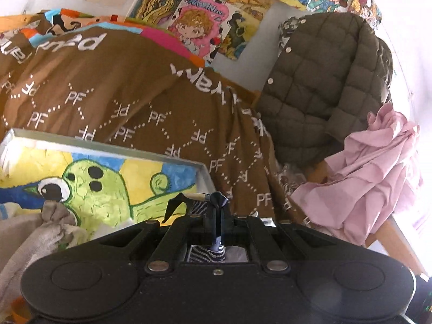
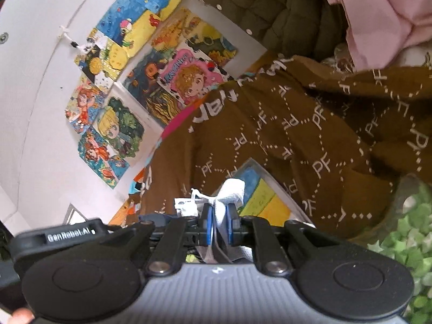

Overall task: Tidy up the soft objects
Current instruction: 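Lift the striped cloth and face mask and carry them over the tray, then lower both items into the tray and open both tools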

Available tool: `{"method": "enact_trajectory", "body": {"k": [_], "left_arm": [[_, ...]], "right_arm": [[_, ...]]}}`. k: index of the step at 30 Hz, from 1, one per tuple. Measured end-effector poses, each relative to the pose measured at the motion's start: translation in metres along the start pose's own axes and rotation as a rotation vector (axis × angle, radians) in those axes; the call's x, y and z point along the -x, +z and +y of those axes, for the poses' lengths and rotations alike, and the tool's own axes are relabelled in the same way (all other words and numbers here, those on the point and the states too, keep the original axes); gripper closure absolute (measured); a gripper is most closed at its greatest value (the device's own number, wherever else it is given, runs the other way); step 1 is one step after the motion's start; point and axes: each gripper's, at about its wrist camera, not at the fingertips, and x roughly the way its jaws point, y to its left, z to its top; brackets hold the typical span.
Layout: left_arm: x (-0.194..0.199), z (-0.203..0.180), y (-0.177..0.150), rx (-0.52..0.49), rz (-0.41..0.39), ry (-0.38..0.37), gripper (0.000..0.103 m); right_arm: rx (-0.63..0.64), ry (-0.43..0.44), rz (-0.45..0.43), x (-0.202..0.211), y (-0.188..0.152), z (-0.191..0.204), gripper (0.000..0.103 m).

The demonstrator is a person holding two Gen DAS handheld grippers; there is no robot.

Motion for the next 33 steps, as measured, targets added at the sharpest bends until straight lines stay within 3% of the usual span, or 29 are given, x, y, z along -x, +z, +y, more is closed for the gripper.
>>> {"method": "enact_trajectory", "body": {"k": [14,21,23,25,29,33], "left_arm": [[-0.028,0.016,-0.034,-0.08,0.098,0.06,0.101],[-0.029,0.022,-0.039,-0.057,0.122,0.069,0.099],[-0.028,0.022,-0.04,-0.054,0.126,0.074,0.095],[-0.025,0.022,-0.04,-0.056,0.125,0.079,0.087],[-0.017,0.024,-0.041,-0.052,0.12,0.095,0.081],[-0.008,0.025,-0.041,-0.048,0.105,0.11,0.065]], "right_arm": [[0.06,-0.108,0.066,-0.013,-0.01,-0.006,0.089],[0.062,-0.133,0.108,-0.016,-0.011,-0.008,0.077],[0.063,-0.133,0.119,-0.016,-0.013,-0.007,0.077],[0.065,-0.128,0.127,-0.016,-0.013,-0.006,0.07],[0.066,-0.114,0.133,-0.015,-0.013,-0.003,0.061],[0.059,-0.094,0.139,-0.013,-0.011,-0.001,0.052]]}}
